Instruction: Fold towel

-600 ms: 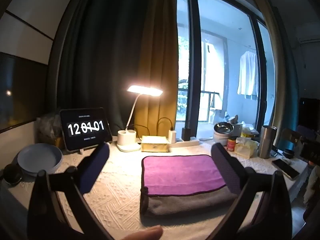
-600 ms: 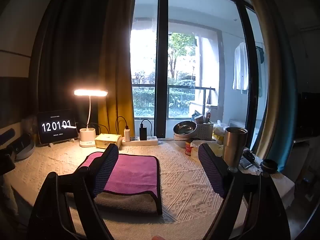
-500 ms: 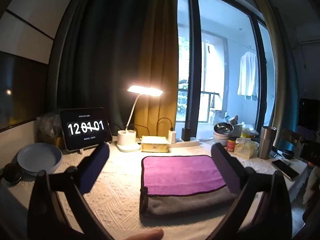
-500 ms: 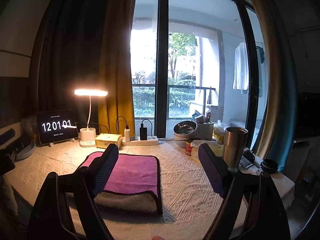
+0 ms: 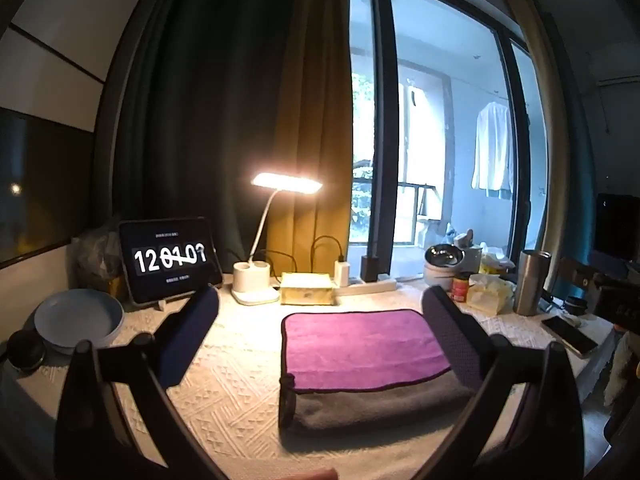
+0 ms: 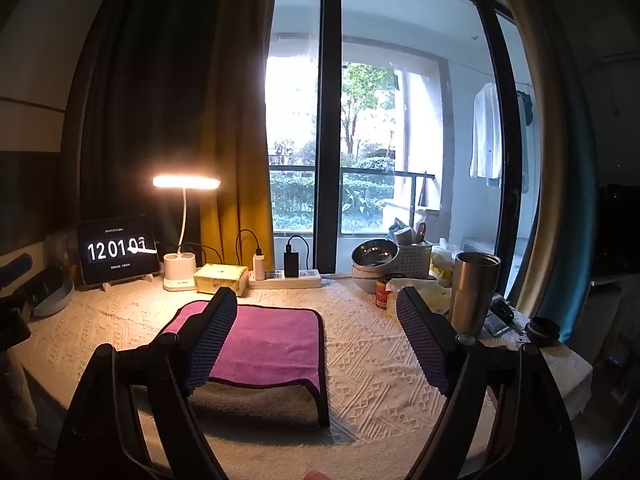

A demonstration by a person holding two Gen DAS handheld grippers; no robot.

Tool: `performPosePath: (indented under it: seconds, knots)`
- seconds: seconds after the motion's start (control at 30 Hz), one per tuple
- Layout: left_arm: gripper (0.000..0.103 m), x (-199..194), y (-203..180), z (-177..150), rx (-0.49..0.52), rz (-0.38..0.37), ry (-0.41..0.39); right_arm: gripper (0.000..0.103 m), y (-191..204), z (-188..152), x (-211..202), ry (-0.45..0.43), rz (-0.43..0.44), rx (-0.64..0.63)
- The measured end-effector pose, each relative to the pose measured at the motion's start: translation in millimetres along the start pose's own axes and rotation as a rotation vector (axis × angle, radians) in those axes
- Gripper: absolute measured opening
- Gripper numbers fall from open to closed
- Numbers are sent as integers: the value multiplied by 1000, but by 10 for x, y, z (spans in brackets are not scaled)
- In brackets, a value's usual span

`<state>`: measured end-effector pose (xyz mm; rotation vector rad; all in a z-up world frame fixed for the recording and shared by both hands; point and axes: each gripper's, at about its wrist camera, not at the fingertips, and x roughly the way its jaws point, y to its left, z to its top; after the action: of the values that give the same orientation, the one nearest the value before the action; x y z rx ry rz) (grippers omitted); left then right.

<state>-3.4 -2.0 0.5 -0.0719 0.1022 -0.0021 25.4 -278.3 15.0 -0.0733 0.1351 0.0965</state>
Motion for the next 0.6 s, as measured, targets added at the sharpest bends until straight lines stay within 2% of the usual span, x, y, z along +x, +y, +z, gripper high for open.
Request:
performPosePath:
  seconds: [0.6]
  knots:
    - [102, 4, 4, 22, 2, -3, -2, 85, 14, 21, -1, 3, -1, 0]
